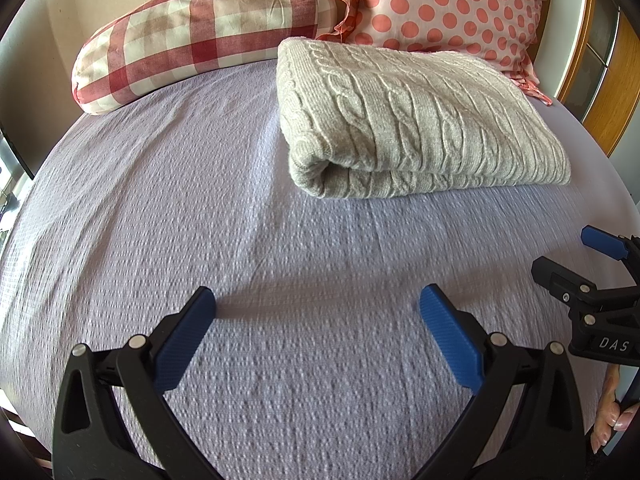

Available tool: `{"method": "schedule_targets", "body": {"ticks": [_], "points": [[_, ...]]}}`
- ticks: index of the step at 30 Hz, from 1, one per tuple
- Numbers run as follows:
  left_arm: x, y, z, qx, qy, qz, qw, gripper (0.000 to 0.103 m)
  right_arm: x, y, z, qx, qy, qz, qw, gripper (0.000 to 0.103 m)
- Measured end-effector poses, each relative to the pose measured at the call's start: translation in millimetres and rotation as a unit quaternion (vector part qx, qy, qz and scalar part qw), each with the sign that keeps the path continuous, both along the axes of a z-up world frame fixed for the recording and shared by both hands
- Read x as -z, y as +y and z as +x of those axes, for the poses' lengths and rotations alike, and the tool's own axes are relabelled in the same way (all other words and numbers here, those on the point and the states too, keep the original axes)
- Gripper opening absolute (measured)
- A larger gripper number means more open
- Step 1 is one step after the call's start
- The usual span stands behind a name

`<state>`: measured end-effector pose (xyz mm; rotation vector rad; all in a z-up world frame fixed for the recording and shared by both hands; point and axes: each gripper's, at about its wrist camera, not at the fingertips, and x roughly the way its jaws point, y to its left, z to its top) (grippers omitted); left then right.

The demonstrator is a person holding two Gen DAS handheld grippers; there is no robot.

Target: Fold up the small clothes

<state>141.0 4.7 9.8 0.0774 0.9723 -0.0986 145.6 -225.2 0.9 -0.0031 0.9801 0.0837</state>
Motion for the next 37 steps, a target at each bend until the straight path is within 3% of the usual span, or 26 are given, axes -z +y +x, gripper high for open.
{"method": "schedule_targets", "body": {"ticks": [37], "points": [[0.8, 0.2, -1.6, 0.015, -0.003, 0.002, 0.9999, 0.101, -0.5, 0.5, 0.5, 0.001, 0.000, 0.000, 1.000, 0.102]]}}
